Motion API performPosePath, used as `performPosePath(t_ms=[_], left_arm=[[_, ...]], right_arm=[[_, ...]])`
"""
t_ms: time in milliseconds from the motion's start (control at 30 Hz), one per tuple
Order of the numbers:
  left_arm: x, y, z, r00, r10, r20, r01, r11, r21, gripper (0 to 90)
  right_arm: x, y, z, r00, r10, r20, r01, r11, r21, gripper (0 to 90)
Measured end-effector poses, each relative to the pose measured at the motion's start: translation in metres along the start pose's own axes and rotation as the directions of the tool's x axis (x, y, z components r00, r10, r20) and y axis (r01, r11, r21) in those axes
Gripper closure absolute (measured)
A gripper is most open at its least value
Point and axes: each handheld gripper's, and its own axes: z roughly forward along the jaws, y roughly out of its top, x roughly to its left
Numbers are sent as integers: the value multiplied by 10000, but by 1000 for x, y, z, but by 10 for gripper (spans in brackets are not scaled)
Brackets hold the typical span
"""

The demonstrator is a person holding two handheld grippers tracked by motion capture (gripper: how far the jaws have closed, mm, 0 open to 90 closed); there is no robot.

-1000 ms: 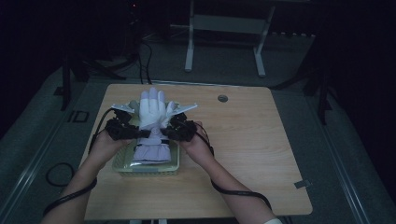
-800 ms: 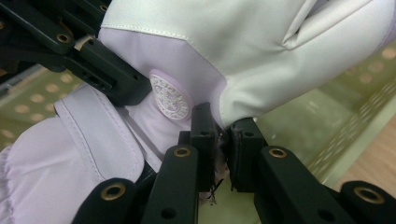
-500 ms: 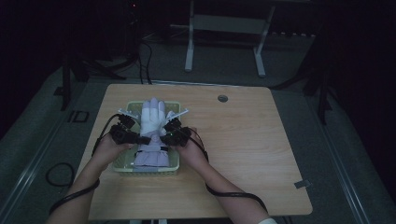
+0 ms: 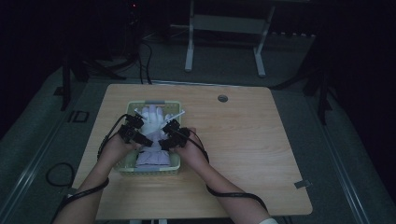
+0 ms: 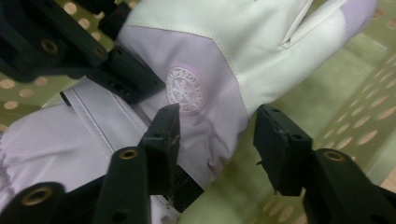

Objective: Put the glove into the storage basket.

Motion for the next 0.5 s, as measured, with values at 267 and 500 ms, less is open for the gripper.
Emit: performPosePath(t_ms=[267, 500], left_arm=[[-7, -6, -17, 9989, 258, -381, -324, 9825, -1836, 72], [-21, -11, -36, 9997, 223, -26, -218, 9390, -3432, 23]], right_arm=[[-14, -4, -21, 9880, -207, -1528, -4, 9906, -1365, 289], [-24, -12, -34, 9740, -878, -2090, 420, 9759, -2141, 158]])
